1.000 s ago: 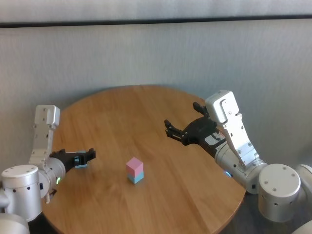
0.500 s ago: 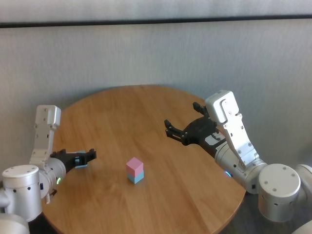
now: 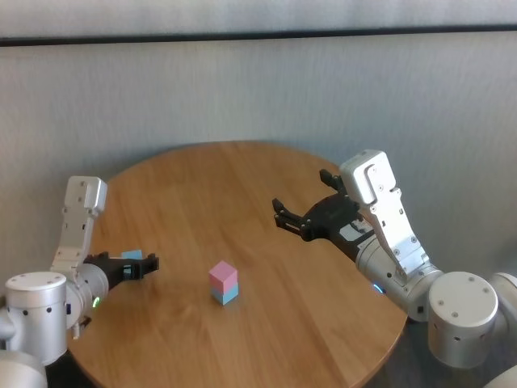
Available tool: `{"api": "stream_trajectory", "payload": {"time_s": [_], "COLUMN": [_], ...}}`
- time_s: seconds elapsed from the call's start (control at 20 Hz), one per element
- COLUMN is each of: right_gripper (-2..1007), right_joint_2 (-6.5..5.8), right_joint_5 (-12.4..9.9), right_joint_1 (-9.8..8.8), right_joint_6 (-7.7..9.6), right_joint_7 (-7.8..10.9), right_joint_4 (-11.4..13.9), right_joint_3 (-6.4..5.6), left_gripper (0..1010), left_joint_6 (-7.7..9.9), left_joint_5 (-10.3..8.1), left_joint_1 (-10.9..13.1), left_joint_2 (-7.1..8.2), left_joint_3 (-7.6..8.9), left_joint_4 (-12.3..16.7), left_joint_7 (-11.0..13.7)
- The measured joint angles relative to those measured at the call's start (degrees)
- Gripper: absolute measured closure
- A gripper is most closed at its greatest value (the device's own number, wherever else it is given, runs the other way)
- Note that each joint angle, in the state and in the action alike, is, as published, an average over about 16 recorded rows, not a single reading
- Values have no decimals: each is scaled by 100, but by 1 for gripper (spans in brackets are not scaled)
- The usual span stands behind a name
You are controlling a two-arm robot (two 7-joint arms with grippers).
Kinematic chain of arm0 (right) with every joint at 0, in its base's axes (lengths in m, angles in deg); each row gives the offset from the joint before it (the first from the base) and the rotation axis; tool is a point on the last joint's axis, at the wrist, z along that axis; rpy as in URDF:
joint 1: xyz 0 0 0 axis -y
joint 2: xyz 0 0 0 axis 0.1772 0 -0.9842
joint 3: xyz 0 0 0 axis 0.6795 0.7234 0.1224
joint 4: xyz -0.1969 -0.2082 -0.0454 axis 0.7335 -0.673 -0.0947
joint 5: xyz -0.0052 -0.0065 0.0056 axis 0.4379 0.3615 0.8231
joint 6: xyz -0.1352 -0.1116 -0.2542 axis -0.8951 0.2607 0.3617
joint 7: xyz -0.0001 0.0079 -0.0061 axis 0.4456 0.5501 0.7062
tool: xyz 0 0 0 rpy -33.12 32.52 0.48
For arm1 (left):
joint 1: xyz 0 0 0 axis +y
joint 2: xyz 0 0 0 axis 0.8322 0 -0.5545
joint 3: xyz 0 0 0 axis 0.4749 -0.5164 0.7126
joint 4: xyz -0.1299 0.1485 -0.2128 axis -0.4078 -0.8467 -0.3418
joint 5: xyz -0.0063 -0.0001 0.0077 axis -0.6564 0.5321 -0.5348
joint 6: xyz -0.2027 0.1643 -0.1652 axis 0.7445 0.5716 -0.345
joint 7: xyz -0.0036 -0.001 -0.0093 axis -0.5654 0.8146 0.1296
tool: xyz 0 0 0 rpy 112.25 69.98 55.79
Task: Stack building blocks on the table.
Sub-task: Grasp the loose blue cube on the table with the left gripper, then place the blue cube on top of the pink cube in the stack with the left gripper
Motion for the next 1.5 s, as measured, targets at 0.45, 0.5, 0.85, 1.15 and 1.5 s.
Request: {"api": "stream_trajectory", "payload": {"time_s": [0.45,0.5,0.85,1.15,1.5], "right_gripper": [0,0,0,0,0], "right_joint_2": [0,0,0,0,0], "right_joint_5": [0,0,0,0,0], "right_joint_1": [0,0,0,0,0], "right_joint_6": [0,0,0,0,0], "right_joint_7": [0,0,0,0,0], "right_joint_4": [0,0,0,0,0], "right_joint_3": [0,0,0,0,0], "left_gripper": [31,41,173,373,552], "left_joint_6": [39,39,34,31,18], "left_joint_5": [49,48,40,34,31], "left_joint_1": [-20,-20,-15,-12,-2], "left_joint_2": [27,26,23,21,26], "left_joint_3": [-28,-28,-24,-21,-21], "left_joint_4": [-26,-25,-16,-10,10], "left_joint_7": [-5,-5,-2,0,17]}}
